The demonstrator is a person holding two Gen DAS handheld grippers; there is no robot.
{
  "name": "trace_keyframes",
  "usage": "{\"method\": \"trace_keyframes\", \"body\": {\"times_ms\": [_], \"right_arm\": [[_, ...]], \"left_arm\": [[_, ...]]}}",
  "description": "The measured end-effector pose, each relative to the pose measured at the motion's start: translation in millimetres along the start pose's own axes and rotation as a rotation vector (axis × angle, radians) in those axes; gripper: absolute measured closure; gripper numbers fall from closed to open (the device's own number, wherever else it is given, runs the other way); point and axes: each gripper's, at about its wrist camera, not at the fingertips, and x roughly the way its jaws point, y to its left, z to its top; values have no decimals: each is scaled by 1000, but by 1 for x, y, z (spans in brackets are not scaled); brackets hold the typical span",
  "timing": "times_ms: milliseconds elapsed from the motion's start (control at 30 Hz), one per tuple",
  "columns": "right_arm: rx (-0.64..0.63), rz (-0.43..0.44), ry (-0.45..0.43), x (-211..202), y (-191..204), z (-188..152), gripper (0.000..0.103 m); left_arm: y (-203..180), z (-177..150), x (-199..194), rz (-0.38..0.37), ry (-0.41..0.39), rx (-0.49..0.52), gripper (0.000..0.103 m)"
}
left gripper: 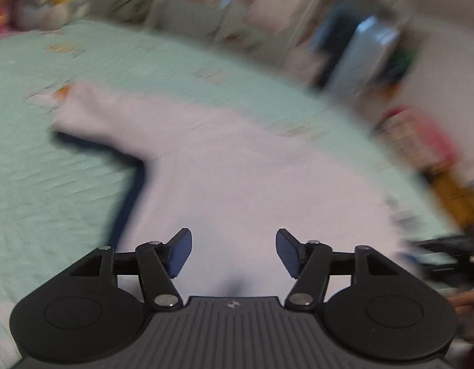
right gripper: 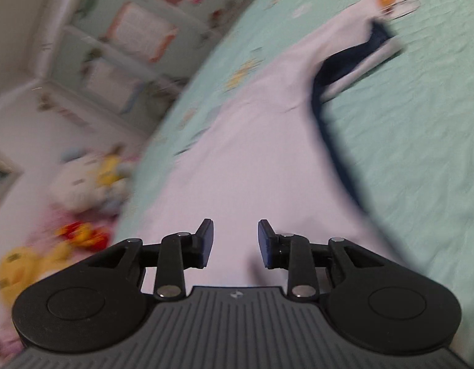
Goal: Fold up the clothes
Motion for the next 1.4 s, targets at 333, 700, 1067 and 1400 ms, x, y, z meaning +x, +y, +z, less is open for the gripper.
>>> {"method": "trace_keyframes", "body": {"times_ms": [333, 700, 1067, 1400], "right_arm": [[75, 24, -198, -38, -51, 56, 71], [75, -88, -317, -11, -103, 172, 57], [-16, -58, -167, 58, -113, 225, 58], [-245, -142, -136, 77, -62, 216, 102]], "left_arm": [[-77, 11, -8, -77, -204, -197, 43], [-127, -20, 75, -111, -388, -330, 24], [-120, -15, 80, -159, -384, -341, 22], [-118, -23, 77, -169, -385, -342, 22]]}}
